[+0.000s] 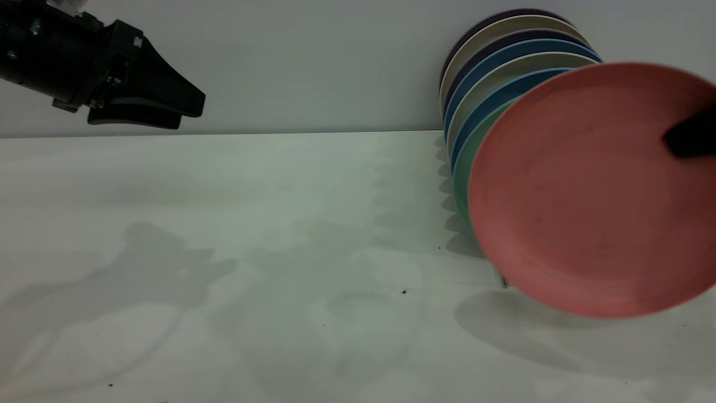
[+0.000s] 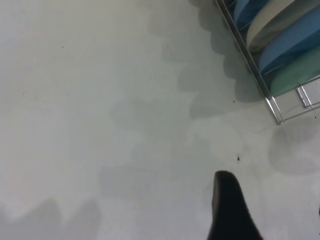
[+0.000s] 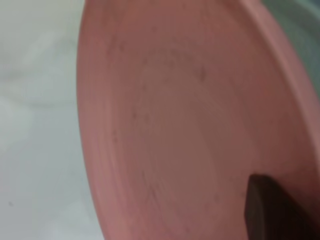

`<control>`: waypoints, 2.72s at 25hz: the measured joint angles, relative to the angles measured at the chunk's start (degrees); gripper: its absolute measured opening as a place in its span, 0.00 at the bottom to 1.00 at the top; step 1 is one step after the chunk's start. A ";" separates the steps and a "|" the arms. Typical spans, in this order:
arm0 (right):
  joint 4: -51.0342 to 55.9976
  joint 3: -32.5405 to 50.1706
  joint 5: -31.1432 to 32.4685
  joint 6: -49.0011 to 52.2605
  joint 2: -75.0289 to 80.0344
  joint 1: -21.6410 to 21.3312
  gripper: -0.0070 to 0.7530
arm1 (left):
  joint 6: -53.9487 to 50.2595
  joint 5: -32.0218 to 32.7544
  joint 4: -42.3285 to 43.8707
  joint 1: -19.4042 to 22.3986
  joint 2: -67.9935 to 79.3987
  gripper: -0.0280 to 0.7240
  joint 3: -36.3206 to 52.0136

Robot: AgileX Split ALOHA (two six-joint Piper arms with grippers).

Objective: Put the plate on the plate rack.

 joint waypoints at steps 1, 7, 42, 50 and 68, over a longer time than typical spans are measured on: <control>-1.51 -0.99 0.79 0.00 -0.02 0.00 0.11 | 0.00 0.00 0.00 0.00 0.00 0.65 0.00; -5.68 -6.63 2.62 0.00 -0.07 0.00 0.11 | 0.00 -0.96 0.02 0.00 0.00 0.65 0.00; -7.19 -16.80 -6.41 0.00 8.99 5.27 0.13 | -0.29 -2.31 0.18 0.00 0.00 0.65 0.00; -7.00 -16.82 -4.02 0.16 8.99 5.27 0.44 | -0.42 -2.38 0.18 0.00 0.00 0.65 0.00; -7.60 -16.93 13.31 44.20 6.96 3.48 0.54 | -10.16 -4.58 6.05 0.00 -0.09 0.65 0.00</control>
